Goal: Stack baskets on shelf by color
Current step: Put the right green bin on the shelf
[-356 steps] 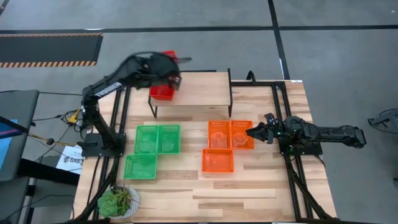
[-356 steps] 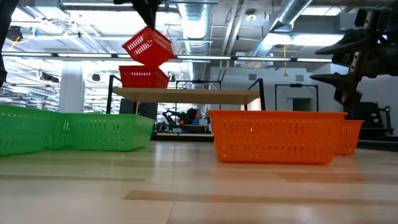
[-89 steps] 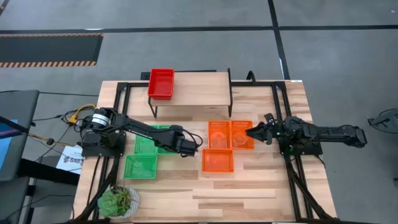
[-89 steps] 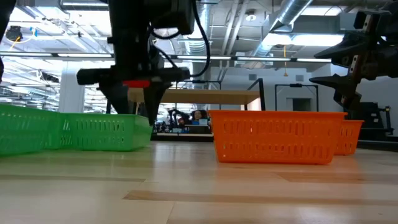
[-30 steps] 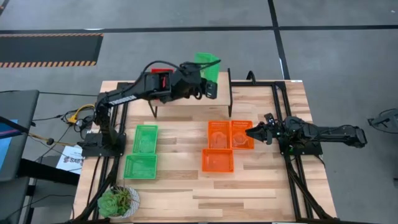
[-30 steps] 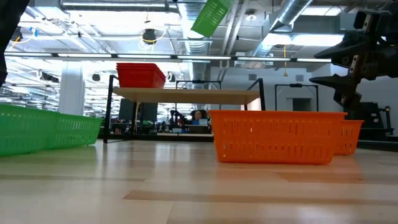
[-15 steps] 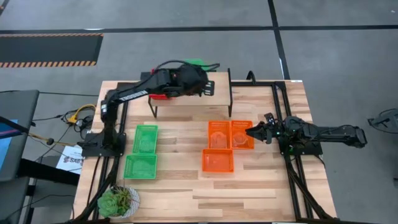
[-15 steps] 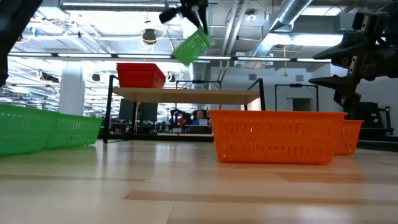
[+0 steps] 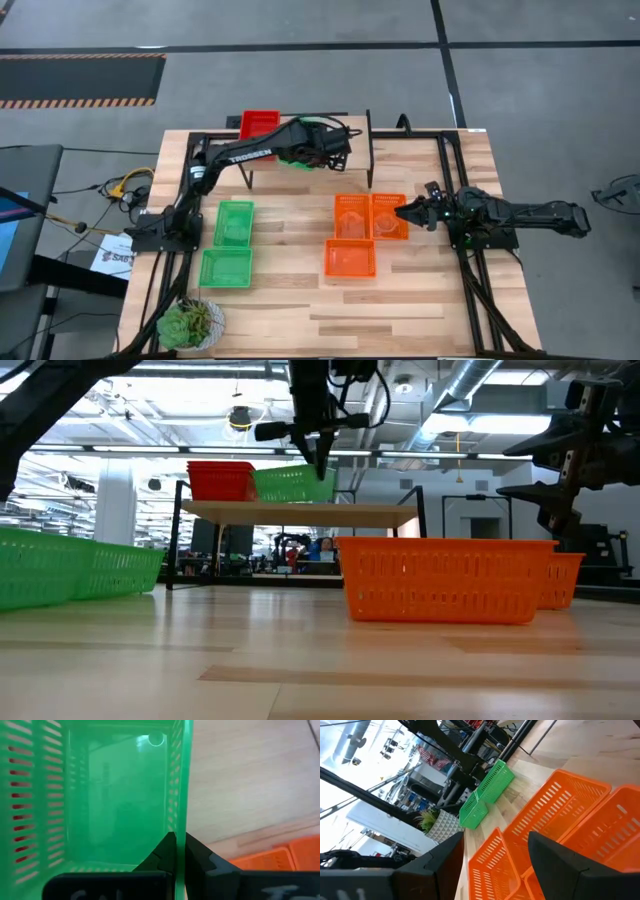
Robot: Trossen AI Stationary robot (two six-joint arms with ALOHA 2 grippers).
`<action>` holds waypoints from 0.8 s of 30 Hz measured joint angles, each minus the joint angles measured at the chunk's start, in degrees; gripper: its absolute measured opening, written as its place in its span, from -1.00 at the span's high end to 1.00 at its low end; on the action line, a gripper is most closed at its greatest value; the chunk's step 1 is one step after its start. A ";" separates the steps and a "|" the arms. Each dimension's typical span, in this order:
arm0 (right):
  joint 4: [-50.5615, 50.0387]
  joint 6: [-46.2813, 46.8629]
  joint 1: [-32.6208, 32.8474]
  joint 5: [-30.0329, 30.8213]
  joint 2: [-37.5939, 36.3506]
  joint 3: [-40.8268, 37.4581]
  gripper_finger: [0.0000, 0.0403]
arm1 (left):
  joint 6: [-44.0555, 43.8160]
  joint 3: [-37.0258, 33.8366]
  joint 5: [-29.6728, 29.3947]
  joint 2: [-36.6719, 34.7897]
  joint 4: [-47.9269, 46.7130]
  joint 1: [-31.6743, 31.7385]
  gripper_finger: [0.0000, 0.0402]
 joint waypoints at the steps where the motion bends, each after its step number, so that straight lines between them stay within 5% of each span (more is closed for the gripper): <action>1: 0.00 0.00 0.00 0.00 0.02 0.00 -0.21 | -0.45 0.00 0.11 0.00 -0.42 0.16 1.00; 12: -0.02 -0.07 0.00 0.00 0.02 0.00 -0.21 | -3.39 -0.02 -1.90 -0.15 6.34 0.92 0.89; 24: 0.00 -0.06 0.17 -0.13 0.02 0.00 -0.21 | -7.09 0.58 -5.69 -0.13 7.25 1.48 0.31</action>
